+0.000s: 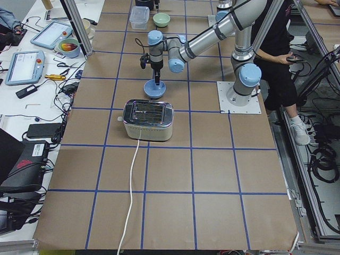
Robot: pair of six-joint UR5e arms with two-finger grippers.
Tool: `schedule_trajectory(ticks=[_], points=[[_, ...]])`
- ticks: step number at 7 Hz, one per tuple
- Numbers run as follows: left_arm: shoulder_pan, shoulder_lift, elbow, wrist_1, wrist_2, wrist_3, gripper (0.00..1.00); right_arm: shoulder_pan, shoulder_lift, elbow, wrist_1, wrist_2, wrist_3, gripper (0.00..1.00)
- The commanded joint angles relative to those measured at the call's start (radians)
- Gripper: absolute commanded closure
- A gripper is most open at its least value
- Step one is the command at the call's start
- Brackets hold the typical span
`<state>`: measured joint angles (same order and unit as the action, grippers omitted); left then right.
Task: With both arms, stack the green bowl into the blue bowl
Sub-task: 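Lower left gripper onto blue bowl rim while right gripper grasps green bowl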
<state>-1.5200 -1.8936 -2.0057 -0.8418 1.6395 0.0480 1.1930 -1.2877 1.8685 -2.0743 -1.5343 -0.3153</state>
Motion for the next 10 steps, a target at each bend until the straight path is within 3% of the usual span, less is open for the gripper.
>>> schedule_trajectory(ticks=[1,5,6,7,8,10], points=[[-0.012,-0.022,0.008,0.015,0.013,0.013,1.00,-0.007,0.036,0.046,-0.059,0.008,0.007,0.00],[-0.139,-0.024,0.119,-0.009,0.043,-0.106,1.00,-0.004,0.065,0.055,-0.035,0.006,-0.005,0.00],[-0.202,-0.028,0.218,-0.113,0.040,-0.191,1.00,-0.006,0.064,0.075,-0.038,0.006,-0.033,0.24],[-0.288,-0.053,0.329,-0.196,0.037,-0.288,1.00,-0.006,0.061,0.084,-0.036,0.006,-0.051,0.81],[-0.371,-0.089,0.404,-0.198,0.025,-0.381,1.00,-0.004,0.054,0.084,-0.033,0.003,-0.053,1.00],[-0.460,-0.200,0.470,-0.174,0.023,-0.482,1.00,-0.004,0.048,0.081,-0.017,0.002,-0.051,1.00]])
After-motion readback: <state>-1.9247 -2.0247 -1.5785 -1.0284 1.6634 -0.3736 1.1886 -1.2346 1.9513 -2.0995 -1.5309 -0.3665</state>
